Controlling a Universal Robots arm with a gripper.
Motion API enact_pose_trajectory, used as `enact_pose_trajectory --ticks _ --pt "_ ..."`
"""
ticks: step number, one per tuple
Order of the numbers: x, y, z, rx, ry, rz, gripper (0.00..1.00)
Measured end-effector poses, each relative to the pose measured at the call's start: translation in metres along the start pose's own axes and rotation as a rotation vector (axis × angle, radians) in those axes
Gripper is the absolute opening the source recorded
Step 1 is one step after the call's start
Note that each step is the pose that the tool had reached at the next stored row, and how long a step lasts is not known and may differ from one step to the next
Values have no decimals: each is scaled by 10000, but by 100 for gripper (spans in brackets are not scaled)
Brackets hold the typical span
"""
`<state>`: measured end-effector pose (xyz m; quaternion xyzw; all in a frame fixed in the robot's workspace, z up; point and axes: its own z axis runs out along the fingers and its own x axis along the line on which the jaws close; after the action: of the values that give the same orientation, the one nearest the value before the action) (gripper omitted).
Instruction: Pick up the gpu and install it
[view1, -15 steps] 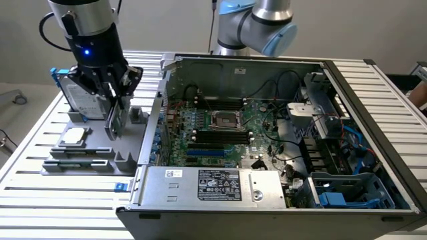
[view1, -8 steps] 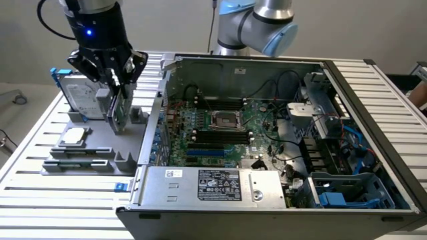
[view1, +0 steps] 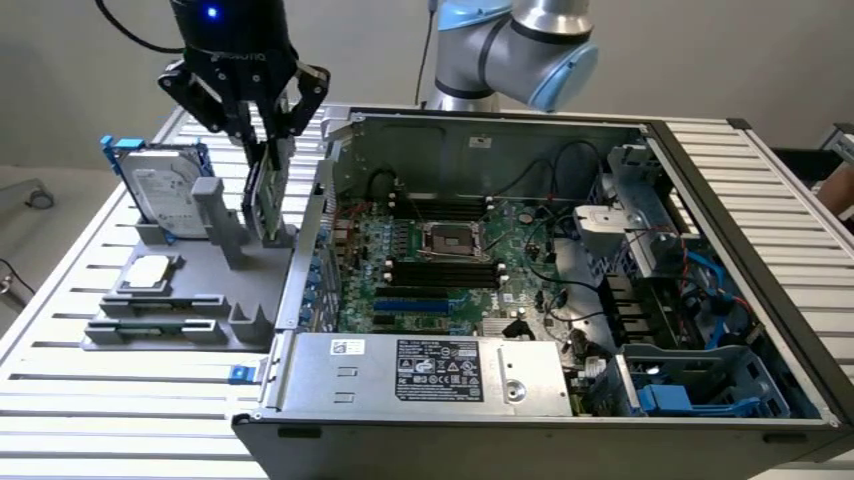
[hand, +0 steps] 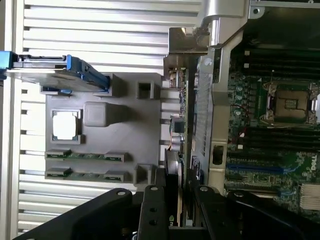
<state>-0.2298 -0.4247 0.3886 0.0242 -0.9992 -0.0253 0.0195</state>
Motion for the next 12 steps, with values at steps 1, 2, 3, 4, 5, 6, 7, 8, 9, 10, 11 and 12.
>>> enact_pose_trajectory --ticks 1,2,3,4,5,6,7,8,9,10,11,12 --pt "-45 -2 -50 0 12 1 26" --pt "-87 -3 -96 0 22 1 26" --pt "-129 -4 -143 -1 32 1 26" --pt "-171 -5 -190 -1 43 2 26" --pt "-214 -6 -237 -3 55 3 26" --pt "-260 -7 -286 -5 71 3 26" --pt "-304 -8 -331 -13 87 3 26" --pt "-348 -9 -373 -22 109 4 26" --pt "-391 -10 -410 -33 132 6 26" --pt "-435 -12 -443 -49 152 5 26" --pt "-478 -15 -468 -67 167 4 26" --pt "-522 -19 -487 -90 176 5 26"
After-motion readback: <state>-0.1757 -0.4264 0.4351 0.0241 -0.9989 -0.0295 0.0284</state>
